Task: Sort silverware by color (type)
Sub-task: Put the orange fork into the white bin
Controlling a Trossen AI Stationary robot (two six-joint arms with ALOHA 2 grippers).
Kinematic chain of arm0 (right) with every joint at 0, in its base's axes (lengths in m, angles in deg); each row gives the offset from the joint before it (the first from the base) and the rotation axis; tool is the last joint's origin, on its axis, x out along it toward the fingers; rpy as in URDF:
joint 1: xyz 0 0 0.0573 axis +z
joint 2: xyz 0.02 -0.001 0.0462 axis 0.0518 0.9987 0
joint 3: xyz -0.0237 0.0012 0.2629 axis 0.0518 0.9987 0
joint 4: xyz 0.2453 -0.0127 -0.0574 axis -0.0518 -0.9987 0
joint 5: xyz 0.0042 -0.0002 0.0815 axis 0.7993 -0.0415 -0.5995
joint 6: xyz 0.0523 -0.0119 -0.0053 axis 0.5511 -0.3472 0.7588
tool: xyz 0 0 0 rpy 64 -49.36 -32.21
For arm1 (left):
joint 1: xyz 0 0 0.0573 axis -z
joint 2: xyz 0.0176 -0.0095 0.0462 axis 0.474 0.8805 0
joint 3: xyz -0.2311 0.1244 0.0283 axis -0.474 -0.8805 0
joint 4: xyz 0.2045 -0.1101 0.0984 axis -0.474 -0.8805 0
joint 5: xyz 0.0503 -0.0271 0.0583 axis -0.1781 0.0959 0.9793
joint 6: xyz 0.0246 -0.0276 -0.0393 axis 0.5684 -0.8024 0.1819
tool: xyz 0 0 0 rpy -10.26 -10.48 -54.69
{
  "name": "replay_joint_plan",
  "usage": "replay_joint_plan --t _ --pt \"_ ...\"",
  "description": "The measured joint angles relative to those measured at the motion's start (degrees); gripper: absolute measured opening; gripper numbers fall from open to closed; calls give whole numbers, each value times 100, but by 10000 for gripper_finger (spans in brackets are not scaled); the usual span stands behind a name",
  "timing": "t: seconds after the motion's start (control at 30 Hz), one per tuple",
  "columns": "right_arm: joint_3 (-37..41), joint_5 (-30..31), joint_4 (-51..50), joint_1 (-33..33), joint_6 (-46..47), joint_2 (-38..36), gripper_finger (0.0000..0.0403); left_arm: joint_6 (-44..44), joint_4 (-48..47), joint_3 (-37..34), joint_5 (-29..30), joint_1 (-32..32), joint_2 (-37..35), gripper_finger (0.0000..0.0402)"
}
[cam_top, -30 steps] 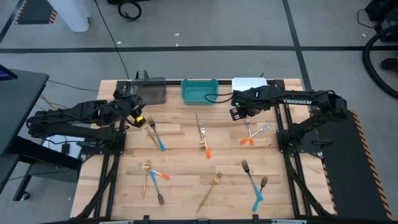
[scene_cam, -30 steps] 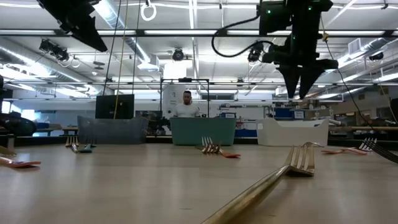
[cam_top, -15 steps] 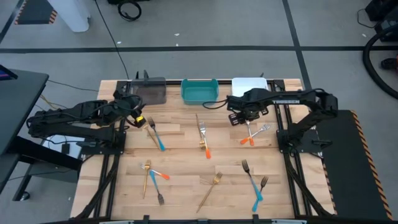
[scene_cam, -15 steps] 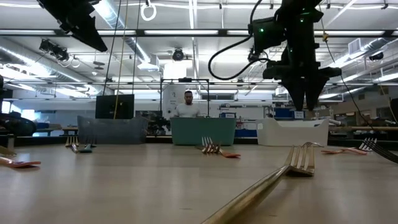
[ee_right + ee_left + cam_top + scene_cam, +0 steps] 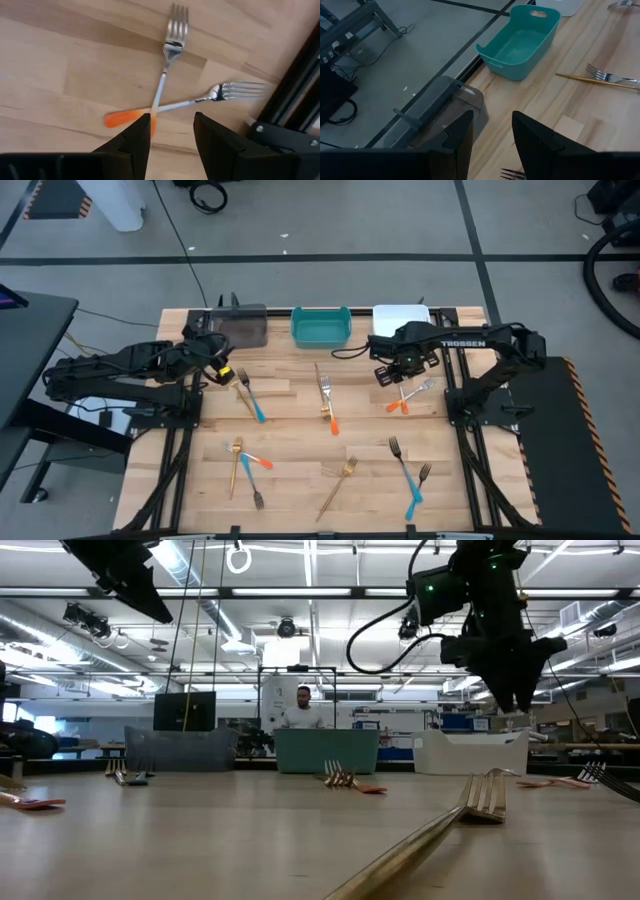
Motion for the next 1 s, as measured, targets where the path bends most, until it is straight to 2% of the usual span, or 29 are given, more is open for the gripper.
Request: replay_joint_plan --t 0.13,0.43,0.8,1.0 --pt "284 205 191 120 20 5 156 -1 0 0 1 -1 0 143" --pt "1239 140 1319 127 42 7 156 -4 1 2 0 0 -1 143" --pt "1951 393 2470 -180 22 9 156 -26 -1 2 2 -1 0 143" --pt "2368 336 3156 -351 40 -21 154 -31 0 2 2 0 0 143"
